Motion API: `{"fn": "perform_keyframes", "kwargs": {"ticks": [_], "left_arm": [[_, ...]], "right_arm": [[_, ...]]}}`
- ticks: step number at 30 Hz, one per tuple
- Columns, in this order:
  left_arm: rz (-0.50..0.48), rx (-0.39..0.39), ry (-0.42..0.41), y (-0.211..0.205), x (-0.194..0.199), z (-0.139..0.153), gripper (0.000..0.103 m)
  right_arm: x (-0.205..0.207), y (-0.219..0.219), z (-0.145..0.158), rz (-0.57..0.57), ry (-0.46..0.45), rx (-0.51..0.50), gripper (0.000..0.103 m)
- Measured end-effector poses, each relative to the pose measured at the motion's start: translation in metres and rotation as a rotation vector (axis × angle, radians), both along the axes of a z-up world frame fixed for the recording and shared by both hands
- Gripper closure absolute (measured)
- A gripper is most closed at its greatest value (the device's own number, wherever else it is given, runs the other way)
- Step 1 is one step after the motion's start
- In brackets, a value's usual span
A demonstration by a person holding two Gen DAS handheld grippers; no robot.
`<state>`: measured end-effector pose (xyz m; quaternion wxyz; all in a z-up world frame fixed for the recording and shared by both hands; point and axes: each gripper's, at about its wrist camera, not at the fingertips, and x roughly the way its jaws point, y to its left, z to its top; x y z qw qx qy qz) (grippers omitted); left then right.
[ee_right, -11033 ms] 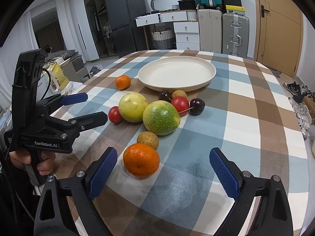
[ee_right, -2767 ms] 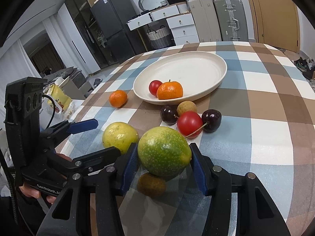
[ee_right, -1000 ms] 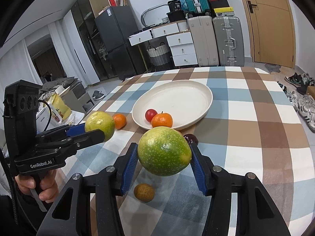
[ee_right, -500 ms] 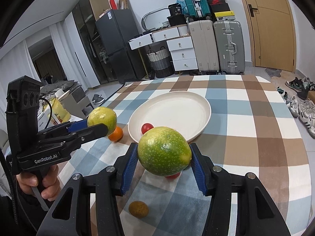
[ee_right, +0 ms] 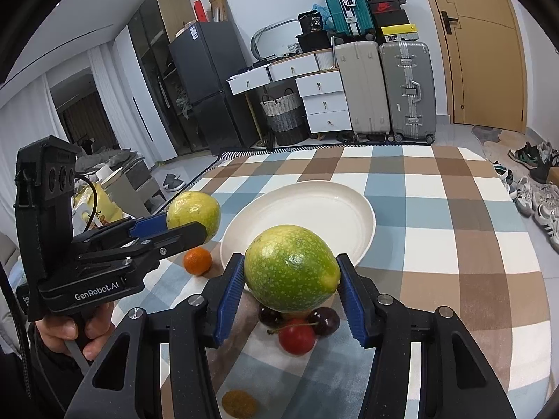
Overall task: Organize fruits
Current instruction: 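Carry the pale yellow fruit in the left tool while the right tool carries the green fruit over the plate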
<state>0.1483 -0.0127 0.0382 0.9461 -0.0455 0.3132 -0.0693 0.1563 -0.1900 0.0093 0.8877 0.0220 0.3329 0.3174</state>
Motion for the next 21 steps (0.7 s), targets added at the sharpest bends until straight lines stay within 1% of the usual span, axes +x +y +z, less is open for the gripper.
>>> {"fn": "perform_keyframes", "kwargs": {"ticks": [6, 9, 12, 21], "left_arm": [[0.007, 0.014, 0.011, 0.002, 0.017, -0.01, 0.055], [0.01, 0.01, 0.016, 0.004, 0.028, -0.014, 0.055], [0.015, 0.022, 0.014, 0.004, 0.036, -0.016, 0.055], [0.033, 0.013, 0.034, 0.007, 0.062, -0.035, 0.055]], "right_arm": [[0.016, 0.003, -0.002, -0.01, 0.005, 0.004, 0.05], [0.027, 0.007, -0.008, -0.009, 0.005, 0.011, 0.05], [0.038, 0.009, -0.016, -0.013, 0.027, 0.016, 0.05], [0.058, 0.012, -0.026, -0.018, 0.036, 0.007, 0.05]]}}
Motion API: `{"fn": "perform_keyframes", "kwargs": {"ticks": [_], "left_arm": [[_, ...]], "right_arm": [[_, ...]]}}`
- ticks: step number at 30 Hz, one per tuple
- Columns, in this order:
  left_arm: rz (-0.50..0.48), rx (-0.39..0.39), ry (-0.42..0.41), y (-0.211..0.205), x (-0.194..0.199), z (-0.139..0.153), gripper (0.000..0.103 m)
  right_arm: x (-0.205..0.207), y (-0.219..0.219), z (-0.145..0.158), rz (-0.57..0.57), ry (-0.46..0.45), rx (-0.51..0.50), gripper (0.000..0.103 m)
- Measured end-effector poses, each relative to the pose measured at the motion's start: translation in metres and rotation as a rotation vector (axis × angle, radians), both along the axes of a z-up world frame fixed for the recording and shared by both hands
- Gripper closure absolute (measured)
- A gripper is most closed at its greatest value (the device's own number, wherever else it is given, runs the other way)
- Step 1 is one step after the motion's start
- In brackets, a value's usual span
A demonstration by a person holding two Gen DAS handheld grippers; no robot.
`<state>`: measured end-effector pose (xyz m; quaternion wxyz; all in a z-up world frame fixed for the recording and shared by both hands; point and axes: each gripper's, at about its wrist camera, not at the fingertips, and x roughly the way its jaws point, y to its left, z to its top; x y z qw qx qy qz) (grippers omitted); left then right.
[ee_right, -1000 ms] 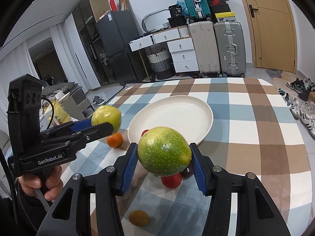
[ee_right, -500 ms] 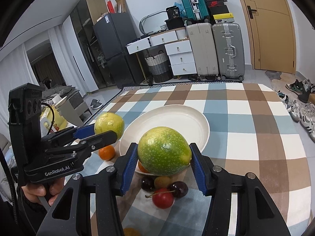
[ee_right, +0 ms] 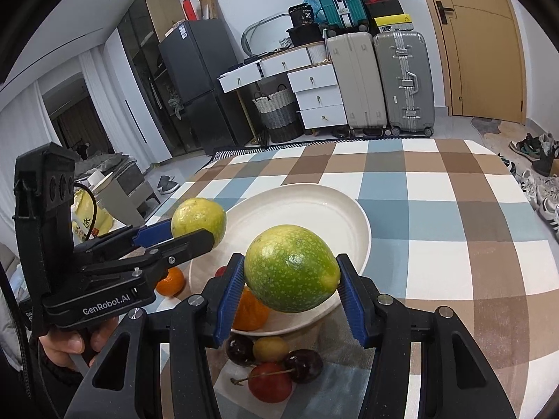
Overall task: Organize fruits
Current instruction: 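Carry the pale yellow fruit in the left tool while the right tool carries the green fruit over the plate, then open the left tool over the plate while the right tool releases the green fruit into it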
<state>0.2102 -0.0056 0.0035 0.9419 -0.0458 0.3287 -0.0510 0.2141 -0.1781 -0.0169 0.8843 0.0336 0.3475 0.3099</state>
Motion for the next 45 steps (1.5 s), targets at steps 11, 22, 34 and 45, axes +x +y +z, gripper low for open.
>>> {"fn": "perform_keyframes", "kwargs": {"ticks": [11, 22, 34, 45], "left_arm": [[0.034, 0.003, 0.019, 0.007, 0.011, -0.016, 0.055], [0.037, 0.021, 0.051, 0.006, 0.015, -0.029, 0.055], [0.039, -0.008, 0.047, 0.009, 0.013, -0.028, 0.053], [0.105, -0.016, 0.002, 0.021, -0.006, -0.015, 0.0]], "right_arm": [[0.019, 0.006, -0.019, -0.01, 0.043, 0.003, 0.05], [0.025, 0.013, -0.028, -0.01, 0.06, -0.013, 0.05], [0.02, 0.008, -0.025, -0.025, 0.035, -0.006, 0.05], [0.01, -0.009, -0.017, -0.085, -0.023, 0.002, 0.002]]}}
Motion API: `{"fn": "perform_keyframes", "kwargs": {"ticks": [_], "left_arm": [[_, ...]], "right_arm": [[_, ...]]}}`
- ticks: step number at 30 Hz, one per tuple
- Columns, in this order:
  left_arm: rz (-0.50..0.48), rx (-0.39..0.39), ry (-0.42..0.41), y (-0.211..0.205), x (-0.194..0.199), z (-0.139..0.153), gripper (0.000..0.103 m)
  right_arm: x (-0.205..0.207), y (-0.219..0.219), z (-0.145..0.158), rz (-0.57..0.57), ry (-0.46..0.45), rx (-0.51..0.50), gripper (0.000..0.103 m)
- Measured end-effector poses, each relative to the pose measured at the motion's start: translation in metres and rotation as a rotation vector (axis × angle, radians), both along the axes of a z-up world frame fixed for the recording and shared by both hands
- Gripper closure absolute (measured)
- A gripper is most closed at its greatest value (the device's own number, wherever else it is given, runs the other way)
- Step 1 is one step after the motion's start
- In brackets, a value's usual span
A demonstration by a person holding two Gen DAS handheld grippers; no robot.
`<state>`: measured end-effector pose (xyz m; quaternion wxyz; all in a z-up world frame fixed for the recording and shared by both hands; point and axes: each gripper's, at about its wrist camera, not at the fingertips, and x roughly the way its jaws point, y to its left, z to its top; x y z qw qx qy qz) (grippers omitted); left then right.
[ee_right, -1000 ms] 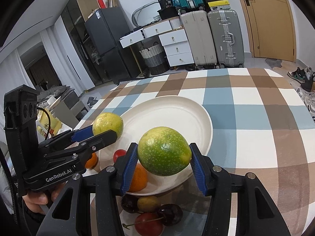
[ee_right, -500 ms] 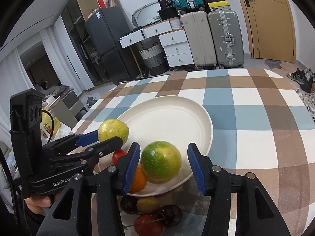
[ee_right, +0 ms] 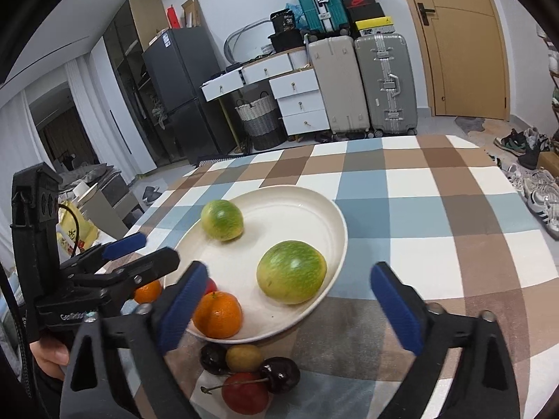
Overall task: Organize fruits
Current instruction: 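Open the left tool over the plate while the right tool releases the green fruit into it, then move the left tool toward the small brown round fruit while the right tool withdraws from the plate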
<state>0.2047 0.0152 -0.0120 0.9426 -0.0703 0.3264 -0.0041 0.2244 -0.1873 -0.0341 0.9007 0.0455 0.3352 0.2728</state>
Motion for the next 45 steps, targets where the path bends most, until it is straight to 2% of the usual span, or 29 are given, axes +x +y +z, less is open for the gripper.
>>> {"fn": "perform_keyframes", "kwargs": {"ticks": [20, 28, 32, 39, 45], "left_arm": [[-0.006, 0.041, -0.011, -0.003, -0.039, 0.007, 0.0], [0.001, 0.014, -0.019, 0.001, -0.071, 0.018, 0.0], [0.007, 0.039, -0.028, -0.004, -0.091, 0.025, 0.0], [0.01, 0.037, 0.018, -0.009, -0.117, 0.02, 0.0], [-0.016, 0.045, 0.014, -0.022, -0.134, 0.014, 0.0]], "right_arm": [[-0.014, -0.01, 0.006, 0.004, -0.002, -0.045, 0.0], [-0.035, -0.026, 0.014, 0.011, 0.029, -0.031, 0.0], [-0.052, -0.028, 0.015, 0.021, 0.034, -0.053, 0.0], [-0.074, -0.028, 0.007, 0.046, 0.054, -0.111, 0.001], [-0.086, -0.032, 0.005, 0.042, 0.069, -0.128, 0.001]]}}
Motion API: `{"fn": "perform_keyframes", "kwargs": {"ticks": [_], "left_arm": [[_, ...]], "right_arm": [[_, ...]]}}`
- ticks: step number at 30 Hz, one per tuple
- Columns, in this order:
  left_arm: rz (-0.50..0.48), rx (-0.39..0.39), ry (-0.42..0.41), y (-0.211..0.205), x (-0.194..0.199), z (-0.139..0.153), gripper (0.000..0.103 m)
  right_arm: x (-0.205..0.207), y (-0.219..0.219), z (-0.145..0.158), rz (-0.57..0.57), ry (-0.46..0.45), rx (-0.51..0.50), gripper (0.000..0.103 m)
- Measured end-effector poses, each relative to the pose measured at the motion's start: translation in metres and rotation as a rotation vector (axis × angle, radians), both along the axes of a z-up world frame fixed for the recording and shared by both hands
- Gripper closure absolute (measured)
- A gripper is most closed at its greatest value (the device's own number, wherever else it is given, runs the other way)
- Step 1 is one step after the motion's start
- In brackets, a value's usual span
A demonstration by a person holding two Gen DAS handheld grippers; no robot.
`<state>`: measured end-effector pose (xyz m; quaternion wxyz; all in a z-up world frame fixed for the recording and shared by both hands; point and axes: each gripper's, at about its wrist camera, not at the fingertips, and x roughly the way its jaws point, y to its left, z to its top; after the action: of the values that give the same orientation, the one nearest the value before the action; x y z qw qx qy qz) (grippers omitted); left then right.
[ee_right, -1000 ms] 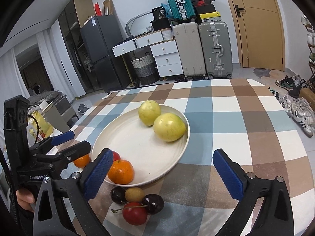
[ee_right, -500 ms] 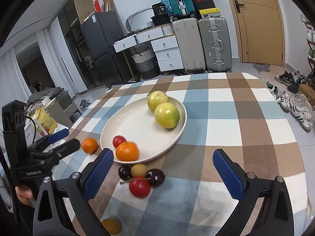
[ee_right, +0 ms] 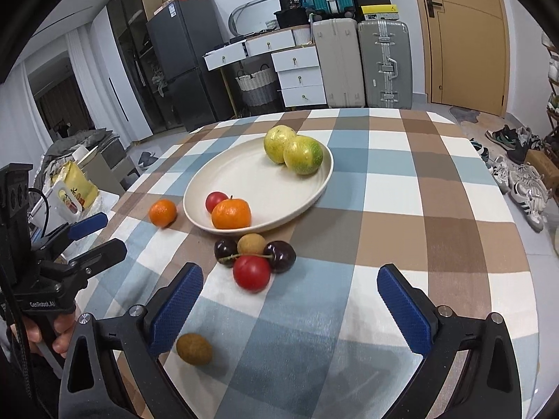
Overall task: Organize fruits
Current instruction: 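Move the left tool toward the small brown round fruit while the right tool withdraws from the plate, then close the left tool on the small brown round fruit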
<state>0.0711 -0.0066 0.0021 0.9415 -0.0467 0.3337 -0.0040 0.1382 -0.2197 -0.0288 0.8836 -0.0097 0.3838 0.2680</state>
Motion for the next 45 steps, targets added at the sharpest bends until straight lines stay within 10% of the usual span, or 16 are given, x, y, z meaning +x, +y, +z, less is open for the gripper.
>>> {"fn": "perform_keyframes", "kwargs": {"ticks": [24, 45], "left_arm": [[-0.227, -0.011, 0.13, -0.069, 0.0, -0.033, 0.006], [-0.361, -0.063, 0.211, -0.096, 0.002, -0.052, 0.057]], "right_arm": [[-0.042, -0.017, -0.014, -0.009, 0.02, -0.033, 0.001], [-0.039, -0.023, -0.018, -0.022, 0.035, -0.03, 0.001]]}}
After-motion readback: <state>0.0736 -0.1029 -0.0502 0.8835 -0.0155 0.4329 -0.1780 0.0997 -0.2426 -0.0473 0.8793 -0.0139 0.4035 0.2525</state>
